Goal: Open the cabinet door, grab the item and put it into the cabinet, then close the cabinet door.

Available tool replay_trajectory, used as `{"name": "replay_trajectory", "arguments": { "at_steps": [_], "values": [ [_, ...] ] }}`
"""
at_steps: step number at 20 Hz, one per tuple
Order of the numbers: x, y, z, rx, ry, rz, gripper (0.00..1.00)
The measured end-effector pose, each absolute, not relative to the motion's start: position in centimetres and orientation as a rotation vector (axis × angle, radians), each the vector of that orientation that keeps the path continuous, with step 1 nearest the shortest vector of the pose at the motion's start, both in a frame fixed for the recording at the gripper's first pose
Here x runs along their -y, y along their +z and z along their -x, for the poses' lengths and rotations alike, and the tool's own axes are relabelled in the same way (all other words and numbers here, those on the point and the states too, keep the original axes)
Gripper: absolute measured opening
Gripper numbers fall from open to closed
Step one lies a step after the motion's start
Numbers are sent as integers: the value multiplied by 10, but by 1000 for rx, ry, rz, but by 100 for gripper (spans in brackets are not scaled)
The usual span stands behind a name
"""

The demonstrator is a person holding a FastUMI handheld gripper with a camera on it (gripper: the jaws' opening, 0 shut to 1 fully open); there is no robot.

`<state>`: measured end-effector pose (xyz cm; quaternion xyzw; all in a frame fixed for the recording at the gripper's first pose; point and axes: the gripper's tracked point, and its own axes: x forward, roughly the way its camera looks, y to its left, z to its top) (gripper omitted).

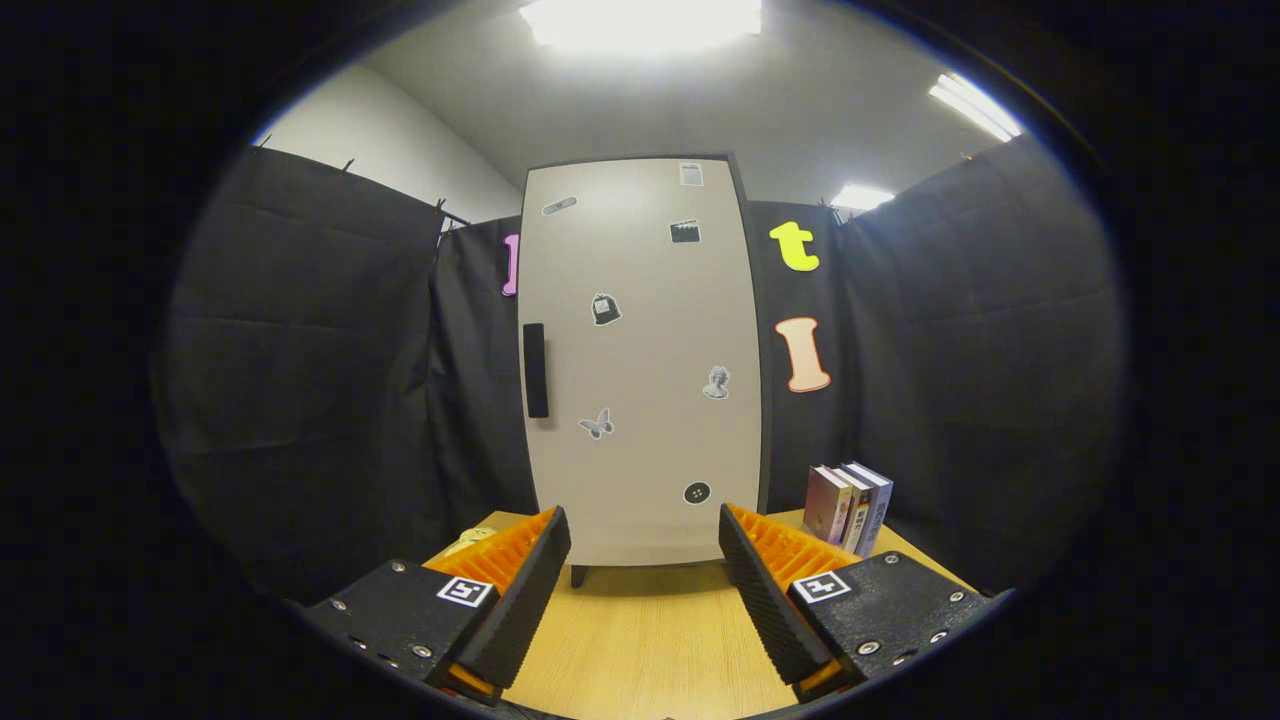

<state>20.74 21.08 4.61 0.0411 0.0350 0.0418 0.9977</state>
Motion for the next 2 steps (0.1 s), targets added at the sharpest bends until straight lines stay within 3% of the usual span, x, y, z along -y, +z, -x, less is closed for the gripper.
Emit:
{"name": "replay_trajectory", "arguments": {
  "at_steps": [2],
  "values": [
    [-210, 47, -206, -70, 81, -86, 93]
  ]
}}
